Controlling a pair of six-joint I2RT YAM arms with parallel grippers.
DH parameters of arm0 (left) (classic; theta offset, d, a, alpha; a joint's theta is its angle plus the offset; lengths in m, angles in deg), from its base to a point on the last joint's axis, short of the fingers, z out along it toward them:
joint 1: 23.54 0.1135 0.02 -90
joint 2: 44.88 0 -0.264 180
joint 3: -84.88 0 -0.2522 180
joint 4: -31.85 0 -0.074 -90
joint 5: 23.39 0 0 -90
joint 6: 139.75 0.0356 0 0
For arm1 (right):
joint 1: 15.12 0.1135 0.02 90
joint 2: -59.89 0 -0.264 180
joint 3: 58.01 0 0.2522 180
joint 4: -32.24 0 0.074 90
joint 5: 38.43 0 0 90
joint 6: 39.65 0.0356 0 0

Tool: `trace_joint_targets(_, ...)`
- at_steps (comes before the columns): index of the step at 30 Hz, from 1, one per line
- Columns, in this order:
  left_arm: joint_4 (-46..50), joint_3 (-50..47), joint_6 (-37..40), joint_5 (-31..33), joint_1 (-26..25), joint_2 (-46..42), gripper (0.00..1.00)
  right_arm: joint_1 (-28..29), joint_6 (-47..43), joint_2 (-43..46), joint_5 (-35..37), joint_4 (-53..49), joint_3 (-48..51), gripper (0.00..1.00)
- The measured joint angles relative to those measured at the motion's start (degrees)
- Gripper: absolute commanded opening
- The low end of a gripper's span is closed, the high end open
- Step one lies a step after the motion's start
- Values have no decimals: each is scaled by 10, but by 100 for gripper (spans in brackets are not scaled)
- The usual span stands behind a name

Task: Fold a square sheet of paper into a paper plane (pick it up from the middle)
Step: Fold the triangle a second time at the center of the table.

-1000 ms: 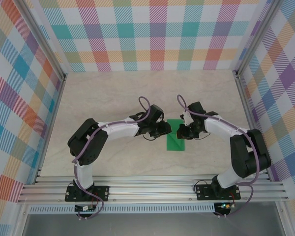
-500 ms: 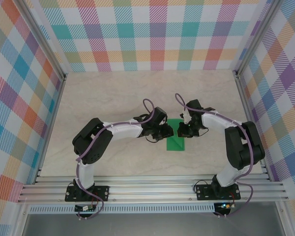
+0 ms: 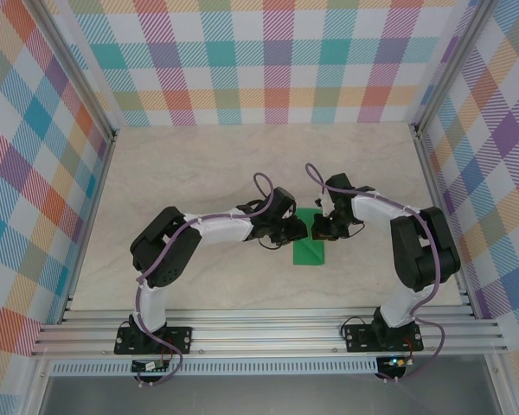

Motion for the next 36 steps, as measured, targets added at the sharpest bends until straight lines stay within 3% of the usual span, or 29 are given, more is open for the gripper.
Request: trace_joint_targets(36, 0, 0, -2, 7, -3, 0, 23, 0, -4, 5, 14, -8, 0, 14)
